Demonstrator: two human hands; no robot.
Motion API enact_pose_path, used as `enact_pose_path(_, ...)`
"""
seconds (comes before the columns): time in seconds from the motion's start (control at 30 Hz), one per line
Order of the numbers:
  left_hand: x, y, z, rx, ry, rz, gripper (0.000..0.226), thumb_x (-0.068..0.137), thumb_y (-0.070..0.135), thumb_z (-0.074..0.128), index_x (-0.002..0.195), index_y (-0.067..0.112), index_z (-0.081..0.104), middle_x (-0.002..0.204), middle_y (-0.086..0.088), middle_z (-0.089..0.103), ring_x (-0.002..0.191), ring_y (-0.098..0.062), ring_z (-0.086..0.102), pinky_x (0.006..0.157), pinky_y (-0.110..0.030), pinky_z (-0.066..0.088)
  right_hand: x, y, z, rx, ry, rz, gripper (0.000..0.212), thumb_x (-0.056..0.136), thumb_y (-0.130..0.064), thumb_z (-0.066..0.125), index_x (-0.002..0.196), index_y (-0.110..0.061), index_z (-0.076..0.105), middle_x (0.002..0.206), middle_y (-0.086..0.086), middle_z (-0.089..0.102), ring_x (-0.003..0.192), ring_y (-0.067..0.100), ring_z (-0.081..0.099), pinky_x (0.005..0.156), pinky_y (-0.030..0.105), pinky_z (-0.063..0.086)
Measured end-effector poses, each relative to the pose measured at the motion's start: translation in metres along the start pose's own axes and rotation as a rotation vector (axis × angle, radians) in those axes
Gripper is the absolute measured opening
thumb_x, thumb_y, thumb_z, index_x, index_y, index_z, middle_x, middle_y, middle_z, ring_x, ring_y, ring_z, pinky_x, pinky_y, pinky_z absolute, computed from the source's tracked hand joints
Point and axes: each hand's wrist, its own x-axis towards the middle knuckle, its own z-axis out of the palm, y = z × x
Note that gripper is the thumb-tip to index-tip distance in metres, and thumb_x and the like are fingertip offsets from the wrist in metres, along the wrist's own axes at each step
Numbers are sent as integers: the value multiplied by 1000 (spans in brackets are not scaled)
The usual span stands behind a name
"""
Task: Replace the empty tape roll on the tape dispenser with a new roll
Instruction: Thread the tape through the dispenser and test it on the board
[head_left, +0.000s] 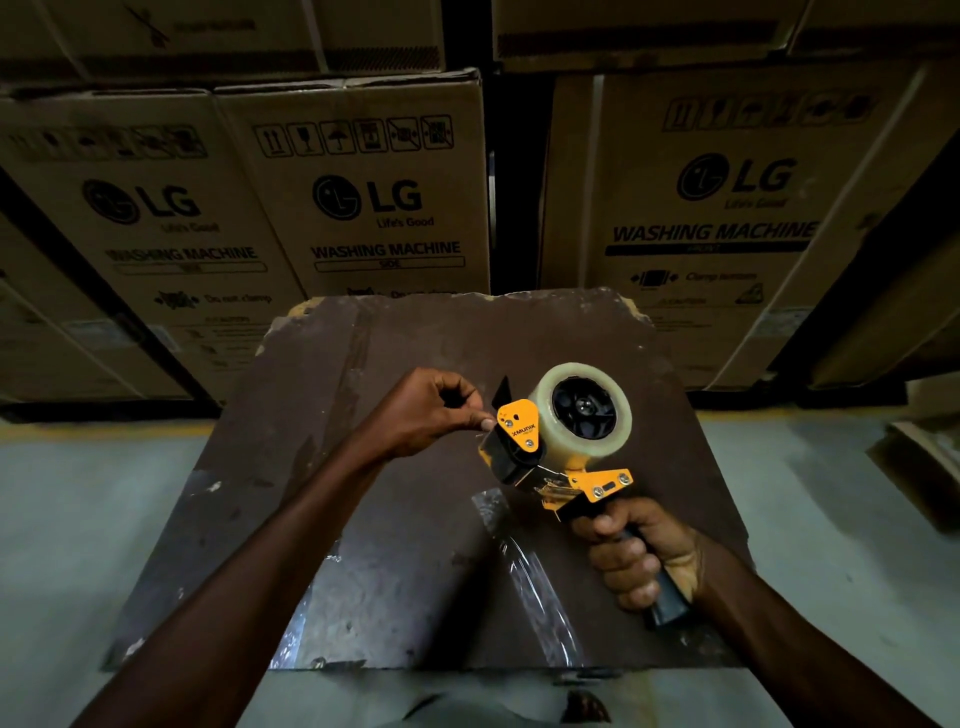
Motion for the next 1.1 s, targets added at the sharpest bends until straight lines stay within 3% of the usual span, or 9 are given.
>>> enact_pose_path(0.07,-1,3,0,4,-31,16,8,78,7,78,78,12,71,65,17,71,61,6,63,58,-8,46,0,0,-1,23,7,-4,7,88,-16,55,82,-17,53,57,-4,54,45,8,53,50,22,41)
enact_pose_path(0.27,-4,0,3,43,-42,28,21,84,13,74,85,34,71,75,29,72,71,9,65,65,-12,50,0,2,-7,42,54,-14,6,88,-14,52,83,-15,53,56,-3,53,45,10,53,49,22,36)
enact_pose_path(0.57,-9,-6,16,9,26,67,24,93,11,64,90,34,68,86,16,71,76,9,64,69,-11,51,4,3,-9,52,58,-35,7,88,-14,53,82,-16,53,56,-2,54,46,11,53,51,23,41)
enact_pose_path(0.73,-4,-20,23,-85,105,30,22,93,9,64,92,31,69,90,1,73,81,-10,67,73,-30,58,8,3,-13,68,48,-43,7,89,-14,51,83,-16,54,57,-2,55,46,11,53,52,24,44)
enact_pose_path(0.87,1,-27,28,-147,162,-17,19,94,7,63,95,26,69,91,-1,72,81,-10,67,73,-31,58,10,5,-19,67,69,-31,7,88,-14,54,82,-16,53,55,-3,52,43,10,42,50,24,37)
enact_pose_path(0.97,6,-33,31,-133,202,-34,17,95,7,61,99,21,69,91,-2,72,82,-14,66,71,-32,58,13,8,-25,72,93,-35,8,88,-13,55,80,-16,53,54,-4,49,42,10,47,48,23,31)
enact_pose_path(1.1,13,-51,31,-114,302,-73,17,95,9,61,100,23,69,90,5,71,85,-13,67,74,-32,57,20,9,-36,79,151,-72,12,84,-11,60,77,-16,52,51,-4,46,39,10,45,47,23,34)
